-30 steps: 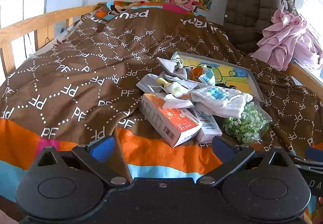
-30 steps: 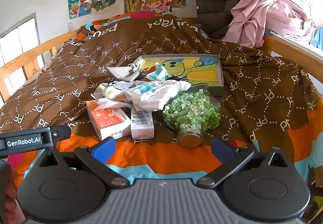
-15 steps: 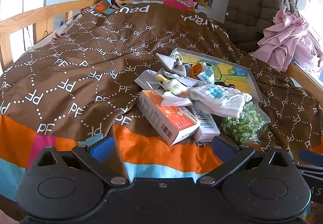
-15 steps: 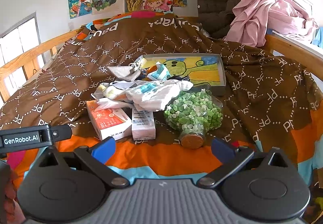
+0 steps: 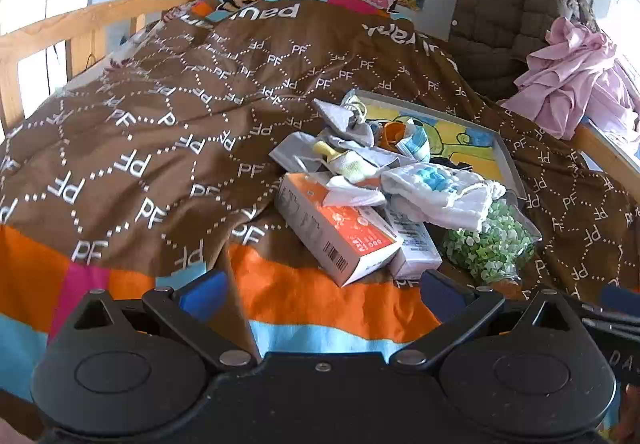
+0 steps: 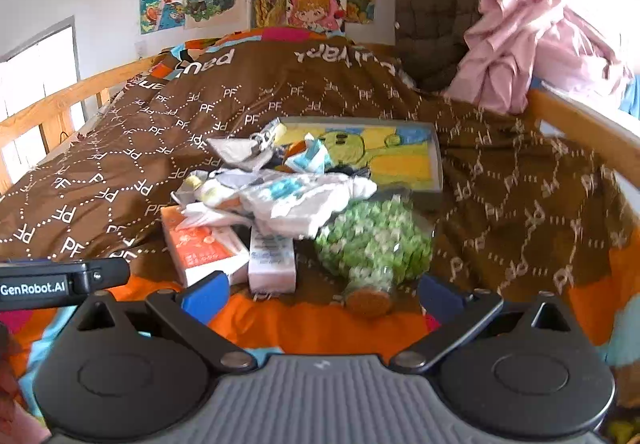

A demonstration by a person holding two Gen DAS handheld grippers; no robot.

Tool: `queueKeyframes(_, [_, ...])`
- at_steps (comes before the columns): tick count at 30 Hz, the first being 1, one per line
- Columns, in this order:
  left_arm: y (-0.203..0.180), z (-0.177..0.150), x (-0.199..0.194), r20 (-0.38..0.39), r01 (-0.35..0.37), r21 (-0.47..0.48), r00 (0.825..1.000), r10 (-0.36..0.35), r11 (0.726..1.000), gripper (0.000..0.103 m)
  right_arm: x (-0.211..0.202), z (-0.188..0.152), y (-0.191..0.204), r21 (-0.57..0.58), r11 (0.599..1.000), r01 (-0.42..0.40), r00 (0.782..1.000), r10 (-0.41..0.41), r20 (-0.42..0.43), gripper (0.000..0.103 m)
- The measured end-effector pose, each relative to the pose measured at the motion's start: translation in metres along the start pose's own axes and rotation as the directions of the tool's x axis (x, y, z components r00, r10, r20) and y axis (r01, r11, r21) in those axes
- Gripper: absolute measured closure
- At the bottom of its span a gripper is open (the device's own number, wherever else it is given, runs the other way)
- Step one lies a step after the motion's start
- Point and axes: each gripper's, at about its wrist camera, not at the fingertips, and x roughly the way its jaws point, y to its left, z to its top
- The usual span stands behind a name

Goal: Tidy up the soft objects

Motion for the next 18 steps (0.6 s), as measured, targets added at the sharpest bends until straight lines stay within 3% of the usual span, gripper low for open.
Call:
queueKeyframes(10, [-0.008, 0.026, 0.016, 0.064, 0.036, 0.123, 0.997, -0.044, 0.992, 0.001, 0.022, 0.024, 0.007, -0.145, 0.989, -0.025, 0.997, 0.036, 0.075, 0.000])
queueKeyframes(18, [-0.011, 0.044, 0.049, 0.049, 0.115, 0.201, 0.991, -0.127, 0.973, 0.001, 0.063, 0.035, -0.003, -0.190, 0.981, -0.040, 0.996, 0.055, 0.077, 0.000])
